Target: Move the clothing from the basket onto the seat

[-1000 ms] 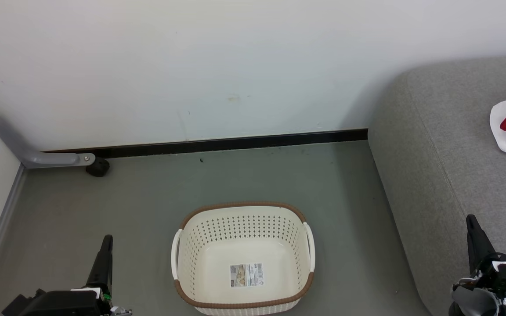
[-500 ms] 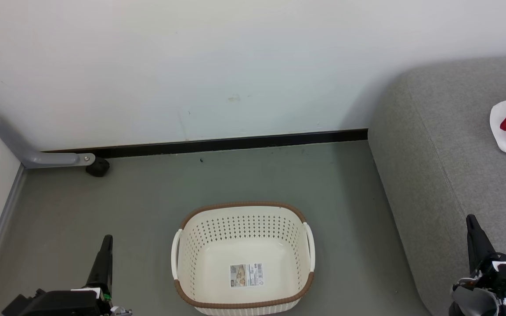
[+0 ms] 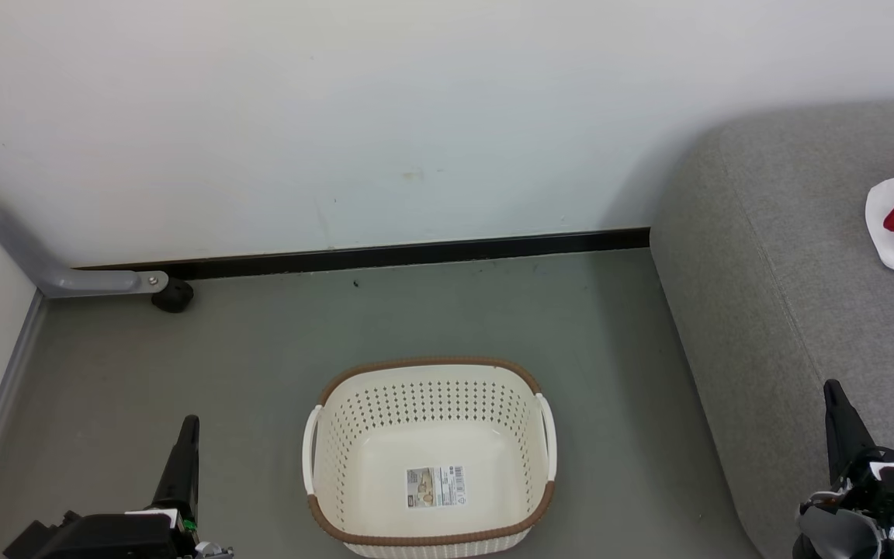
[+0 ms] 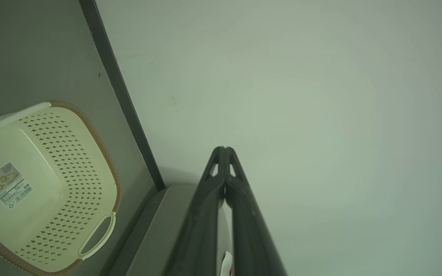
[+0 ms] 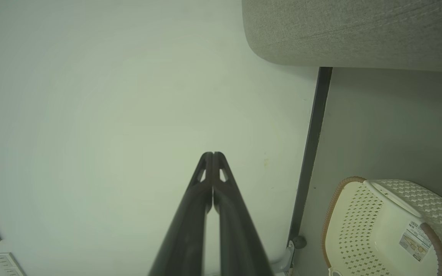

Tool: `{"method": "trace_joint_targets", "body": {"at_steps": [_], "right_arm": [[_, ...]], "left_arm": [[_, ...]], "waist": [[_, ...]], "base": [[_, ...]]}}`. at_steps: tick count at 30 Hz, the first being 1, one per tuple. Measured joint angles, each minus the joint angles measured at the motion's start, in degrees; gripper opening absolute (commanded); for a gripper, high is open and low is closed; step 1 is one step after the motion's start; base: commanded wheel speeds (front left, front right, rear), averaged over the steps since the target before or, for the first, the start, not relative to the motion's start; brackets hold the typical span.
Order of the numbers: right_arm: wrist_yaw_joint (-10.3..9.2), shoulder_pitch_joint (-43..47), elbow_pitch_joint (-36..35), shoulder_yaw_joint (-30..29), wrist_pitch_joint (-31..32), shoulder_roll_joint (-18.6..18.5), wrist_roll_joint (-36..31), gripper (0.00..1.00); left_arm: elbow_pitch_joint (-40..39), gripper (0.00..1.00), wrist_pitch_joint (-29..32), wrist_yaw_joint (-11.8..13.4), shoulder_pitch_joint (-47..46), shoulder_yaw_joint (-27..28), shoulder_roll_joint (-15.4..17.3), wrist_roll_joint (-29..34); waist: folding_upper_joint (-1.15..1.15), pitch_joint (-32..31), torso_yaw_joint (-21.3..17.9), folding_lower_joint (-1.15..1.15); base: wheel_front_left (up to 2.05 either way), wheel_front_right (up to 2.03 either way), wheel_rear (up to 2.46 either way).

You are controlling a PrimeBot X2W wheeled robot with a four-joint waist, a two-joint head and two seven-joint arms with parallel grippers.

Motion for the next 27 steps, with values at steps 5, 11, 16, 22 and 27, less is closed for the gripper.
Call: {"method": "trace_joint_targets", "body": {"at_steps": [5,11,16,22,27], "right_arm": [[0.0,0.0,0.0,0.0,0.0,0.0,0.0,0.0],[0.0,0.0,0.0,0.0,0.0,0.0,0.0,0.0],[0.0,0.0,0.0,0.0,0.0,0.0,0.0,0.0],[0.0,0.0,0.0,0.0,0.0,0.0,0.0,0.0],[0.0,0.1,0.0,0.0,0.0,0.0,0.0,0.0]], "left_arm": [[0.0,0.0,0.0,0.0,0.0,0.0,0.0,0.0],[0.0,0.0,0.0,0.0,0.0,0.0,0.0,0.0],[0.0,0.0,0.0,0.0,0.0,0.0,0.0,0.0],[0.0,0.0,0.0,0.0,0.0,0.0,0.0,0.0],[0.0,0.0,0.0,0.0,0.0,0.0,0.0,0.0]], "waist": [[0.0,0.0,0.0,0.0],[0.0,0.0,0.0,0.0],[0.0,0.0,0.0,0.0],[0.0,0.0,0.0,0.0],[0.0,0.0,0.0,0.0]], "base": [[0.0,0.0,0.0],[0.0,0.0,0.0],[0.0,0.0,0.0],[0.0,0.0,0.0],[0.0,0.0,0.0]]}}
